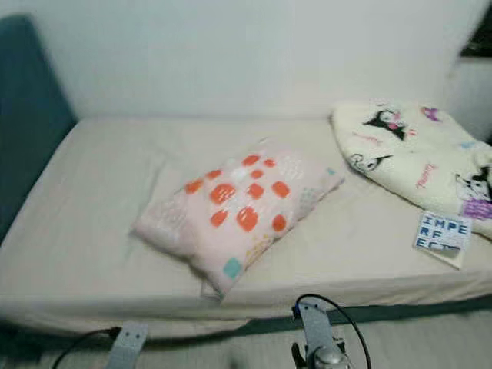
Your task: Clean up the room
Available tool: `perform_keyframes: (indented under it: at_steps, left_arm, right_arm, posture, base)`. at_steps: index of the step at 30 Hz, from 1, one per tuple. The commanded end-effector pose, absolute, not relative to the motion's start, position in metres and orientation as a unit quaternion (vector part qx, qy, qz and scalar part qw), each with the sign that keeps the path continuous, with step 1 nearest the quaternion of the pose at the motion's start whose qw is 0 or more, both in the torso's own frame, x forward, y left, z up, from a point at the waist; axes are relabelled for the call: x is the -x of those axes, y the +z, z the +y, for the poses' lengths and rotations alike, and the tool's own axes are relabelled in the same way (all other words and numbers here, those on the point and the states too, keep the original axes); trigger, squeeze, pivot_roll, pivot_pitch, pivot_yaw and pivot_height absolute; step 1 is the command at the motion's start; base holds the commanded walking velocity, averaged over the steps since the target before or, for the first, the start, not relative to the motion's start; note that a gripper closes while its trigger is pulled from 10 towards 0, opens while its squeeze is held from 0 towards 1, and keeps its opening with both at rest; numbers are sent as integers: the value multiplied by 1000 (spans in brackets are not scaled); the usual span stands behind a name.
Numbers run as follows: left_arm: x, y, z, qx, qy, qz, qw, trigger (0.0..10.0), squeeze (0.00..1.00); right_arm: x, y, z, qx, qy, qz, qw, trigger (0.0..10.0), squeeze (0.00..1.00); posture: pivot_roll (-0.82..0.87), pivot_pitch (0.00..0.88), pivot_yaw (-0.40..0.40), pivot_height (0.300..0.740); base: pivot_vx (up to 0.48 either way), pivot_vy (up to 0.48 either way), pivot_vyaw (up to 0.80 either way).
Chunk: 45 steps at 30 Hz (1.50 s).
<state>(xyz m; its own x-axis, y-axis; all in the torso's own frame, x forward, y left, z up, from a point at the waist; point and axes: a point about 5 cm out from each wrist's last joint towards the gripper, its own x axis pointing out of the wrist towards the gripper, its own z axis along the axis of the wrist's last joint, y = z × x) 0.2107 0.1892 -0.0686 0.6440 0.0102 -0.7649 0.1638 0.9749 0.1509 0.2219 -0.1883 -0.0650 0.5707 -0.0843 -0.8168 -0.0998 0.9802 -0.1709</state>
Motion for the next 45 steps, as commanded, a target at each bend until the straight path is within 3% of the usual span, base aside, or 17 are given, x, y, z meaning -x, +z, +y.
perform_keyframes:
  at_steps: [1,9,19,24,28,38,45]
  left_arm:
    - [-207,-72,181,-100,-50,424,899,10000,0]
    - [-242,-49,177,-95,-25,359,928,10000,0]
    - [-265,-31,179,-84,-15,312,946,10000,0]
    - [-276,-21,174,-79,-25,288,954,10000,0]
    - [-278,-20,173,-80,-27,285,955,10000,0]
    - [-275,-23,167,-64,-32,289,955,10000,0]
    - [-281,-18,165,-61,-33,278,958,10000,0]
  right_arm:
    - [-221,-66,-188,98,3,465,880,10000,0]
    - [-236,-56,-183,57,-1,431,900,10000,0]
    - [-265,-36,-163,-7,33,367,930,10000,0]
    - [-270,-33,-158,-9,39,363,931,10000,0]
    - [-270,-32,-158,-9,40,362,931,10000,0]
    - [-272,-30,-158,-27,41,354,934,10000,0]
    - [-279,-25,-150,-40,64,340,937,10000,0]
  posture:
    - [17,81,-40,740]
    - [19,86,-38,740]
    - [14,88,-27,740]
    - [17,90,-26,740]
    - [14,91,-25,740]
    - [6,86,-27,740]
    - [3,79,-28,740]
  base:
    - [409,0,0]
    - [102,0,0]
    - [0,0,0]
    - [0,0,-158]
    - [0,0,-788]
    - [0,0,0]
    - [321,0,0]
